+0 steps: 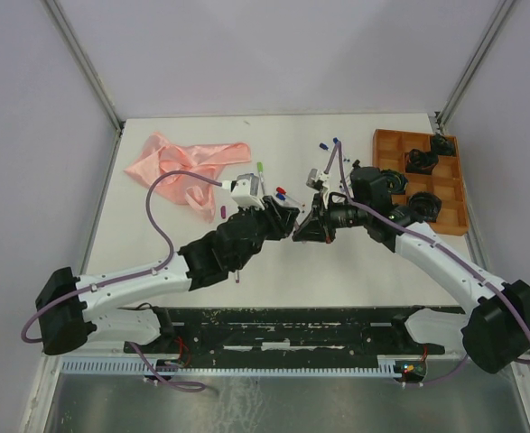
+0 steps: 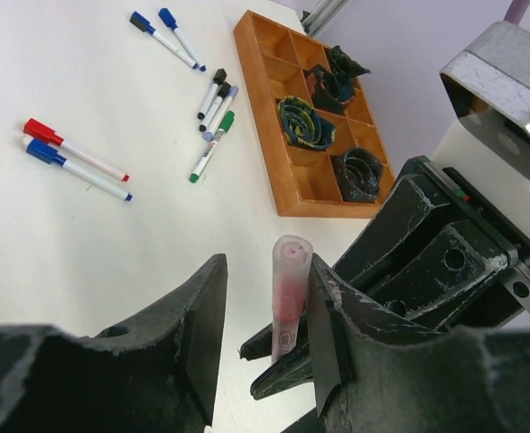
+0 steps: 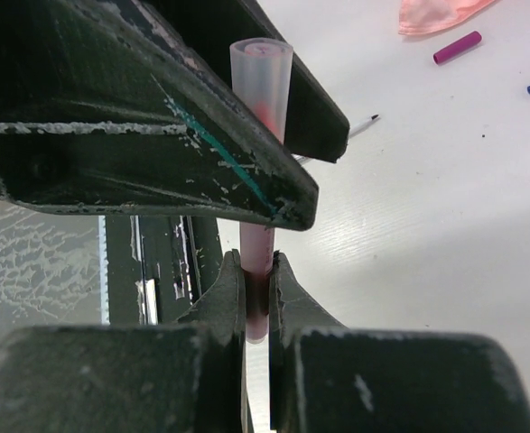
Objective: Open the pen caps
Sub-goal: Open the pen cap from the pen.
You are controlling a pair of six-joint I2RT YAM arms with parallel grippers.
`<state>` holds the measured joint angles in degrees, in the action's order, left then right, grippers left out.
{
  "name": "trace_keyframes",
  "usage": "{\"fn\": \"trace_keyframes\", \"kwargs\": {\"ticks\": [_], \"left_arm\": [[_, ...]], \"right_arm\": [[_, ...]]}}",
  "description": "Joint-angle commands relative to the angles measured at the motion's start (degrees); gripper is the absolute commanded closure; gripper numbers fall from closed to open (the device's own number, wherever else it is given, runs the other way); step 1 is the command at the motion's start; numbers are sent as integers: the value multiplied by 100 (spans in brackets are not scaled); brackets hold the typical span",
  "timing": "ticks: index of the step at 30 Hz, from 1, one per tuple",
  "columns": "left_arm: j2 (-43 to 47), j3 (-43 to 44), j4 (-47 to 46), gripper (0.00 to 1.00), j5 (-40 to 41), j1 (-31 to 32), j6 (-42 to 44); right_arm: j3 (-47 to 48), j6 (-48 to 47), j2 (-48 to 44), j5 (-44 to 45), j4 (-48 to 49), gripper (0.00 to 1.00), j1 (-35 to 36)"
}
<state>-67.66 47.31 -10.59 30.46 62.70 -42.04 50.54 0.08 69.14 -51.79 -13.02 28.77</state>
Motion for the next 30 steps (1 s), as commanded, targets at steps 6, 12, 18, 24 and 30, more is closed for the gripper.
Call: {"fn": "trace_keyframes", "kwargs": {"ticks": [6,12,18,24,30], "left_arm": [[-137,465,-55,59,494,-22,-53],[-203,514,-57,74,425,-21,-9],[-169,513,-57,68,307,-22,-1],[-289,404,-79,64,42,-21,-234],[-257,425,-129,97,82,-50,-101]], "right_arm": [[259,-135,38,15,97,100,22],[254,-135,61,12,89,100,27],[265,-100,82,15,97,100,28],[258,-73,107,12,114,100,31],[254,-47,148,-20,123,100,29]]}}
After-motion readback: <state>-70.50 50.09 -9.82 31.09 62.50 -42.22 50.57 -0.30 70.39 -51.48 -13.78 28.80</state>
